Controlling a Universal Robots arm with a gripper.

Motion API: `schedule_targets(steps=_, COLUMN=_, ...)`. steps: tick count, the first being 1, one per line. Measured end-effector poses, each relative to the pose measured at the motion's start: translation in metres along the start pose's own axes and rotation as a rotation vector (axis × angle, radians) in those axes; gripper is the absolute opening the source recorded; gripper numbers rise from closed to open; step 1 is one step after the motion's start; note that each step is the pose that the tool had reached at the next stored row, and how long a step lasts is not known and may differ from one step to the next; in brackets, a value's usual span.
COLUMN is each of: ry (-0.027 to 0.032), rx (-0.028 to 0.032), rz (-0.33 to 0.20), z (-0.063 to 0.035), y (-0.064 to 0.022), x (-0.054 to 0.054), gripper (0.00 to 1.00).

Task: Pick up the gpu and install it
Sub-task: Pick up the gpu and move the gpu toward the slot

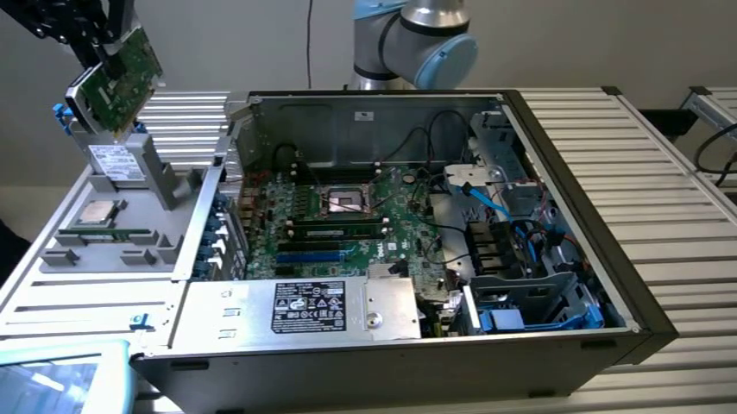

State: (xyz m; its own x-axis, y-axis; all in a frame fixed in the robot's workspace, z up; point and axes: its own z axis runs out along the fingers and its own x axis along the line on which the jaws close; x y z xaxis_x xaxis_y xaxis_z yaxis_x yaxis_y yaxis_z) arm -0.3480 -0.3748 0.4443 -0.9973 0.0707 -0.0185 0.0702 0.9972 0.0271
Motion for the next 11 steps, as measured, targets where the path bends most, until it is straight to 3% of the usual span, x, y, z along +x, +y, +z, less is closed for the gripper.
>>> schedule_targets(steps=2, ry=0.0007, rx=-0.0001, rz=-0.015, z=-0.0002, y=0.0001, x=-0.0004, gripper=0.28)
schedule_targets(steps=11, ry=0.0049, rx=-0.0033, rz=-0.178, z=0.0000, y=0.0000, x=-0.0004, gripper=0.28)
